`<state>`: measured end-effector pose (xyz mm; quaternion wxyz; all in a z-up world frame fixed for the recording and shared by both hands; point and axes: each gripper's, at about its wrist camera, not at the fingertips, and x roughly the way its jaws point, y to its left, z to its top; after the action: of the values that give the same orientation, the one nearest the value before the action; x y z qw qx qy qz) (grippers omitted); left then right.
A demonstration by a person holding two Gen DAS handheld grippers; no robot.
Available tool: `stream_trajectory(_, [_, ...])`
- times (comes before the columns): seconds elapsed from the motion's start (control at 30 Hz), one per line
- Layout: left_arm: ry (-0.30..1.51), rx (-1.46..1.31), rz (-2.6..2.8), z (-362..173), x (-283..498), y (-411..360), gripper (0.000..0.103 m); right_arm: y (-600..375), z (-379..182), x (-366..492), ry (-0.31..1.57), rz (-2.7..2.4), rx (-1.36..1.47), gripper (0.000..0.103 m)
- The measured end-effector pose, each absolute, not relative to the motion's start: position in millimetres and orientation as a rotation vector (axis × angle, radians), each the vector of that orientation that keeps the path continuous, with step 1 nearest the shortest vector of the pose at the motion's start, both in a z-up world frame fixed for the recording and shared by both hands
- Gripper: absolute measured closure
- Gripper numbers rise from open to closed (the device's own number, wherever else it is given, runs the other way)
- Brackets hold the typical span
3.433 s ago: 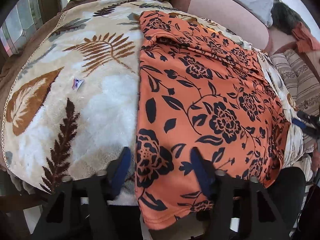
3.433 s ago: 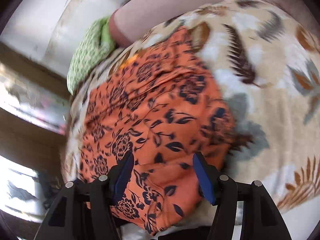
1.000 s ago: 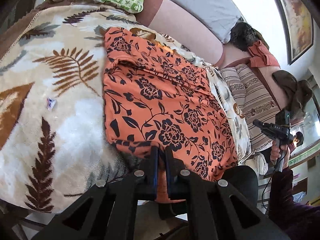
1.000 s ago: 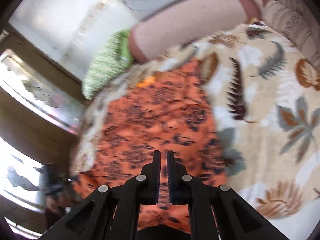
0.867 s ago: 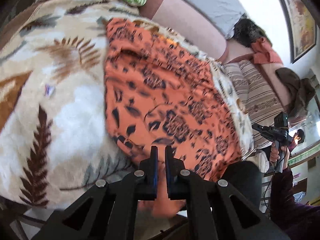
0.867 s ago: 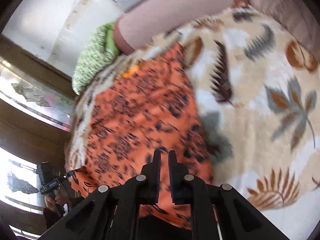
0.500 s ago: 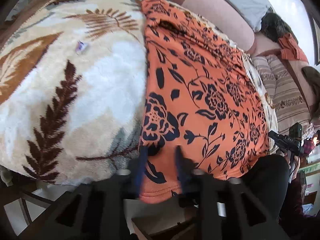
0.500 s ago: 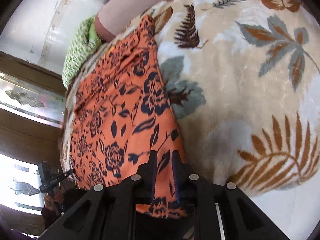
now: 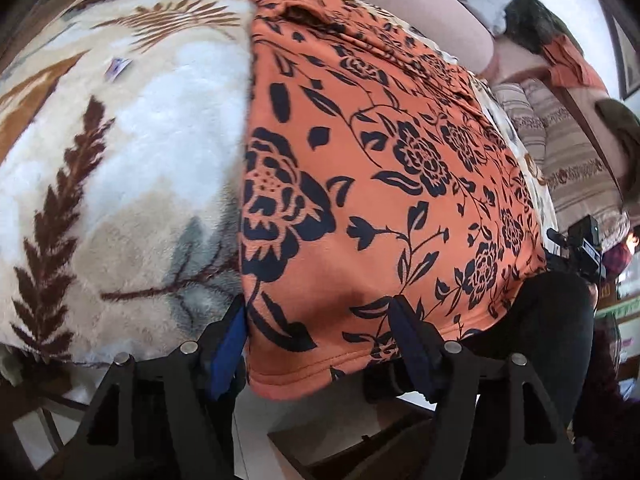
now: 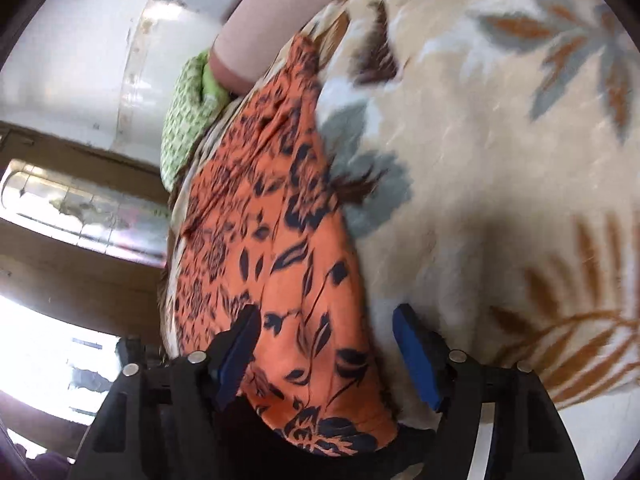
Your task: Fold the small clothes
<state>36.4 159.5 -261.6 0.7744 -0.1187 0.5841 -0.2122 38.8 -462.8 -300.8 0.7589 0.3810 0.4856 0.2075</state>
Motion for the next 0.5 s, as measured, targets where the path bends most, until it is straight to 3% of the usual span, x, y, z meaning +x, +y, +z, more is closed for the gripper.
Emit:
stream_trajectory(0.07, [1.268, -0.254, -0.488, -261, 35, 157, 0.066, -453, -307, 40, 1.081, 0.492, 0.836, 0.053])
stream_trajectory(0.13, [1.274, -0.246, -0.500, -263, 35, 156, 0.073, -446, -310, 39, 1.096, 0.493, 0.816, 0.068])
stream_trajectory(0.2, [1.273, -0.247, -0.496, -264, 35, 156, 0.073, -442, -314, 34, 1.112, 0.488, 0.813, 0.074])
stream_trajectory(0.3, [1.266, -0.235, -0.505, -262, 37, 155, 0.073, -436, -310, 29, 1.126, 0.484, 0.778, 0.074])
stream_trajectory(0.37, [1.279, -0.228, -0.491, -265, 38, 155, 0.059, -425, -302, 28, 1.139, 0.492, 0.733, 0.075])
stream_trajectory(0.5, [1.285, -0.265, -0.491, -266, 40, 154, 0.053, -415, -301, 34, 1.175, 0.454, 0.681, 0.072])
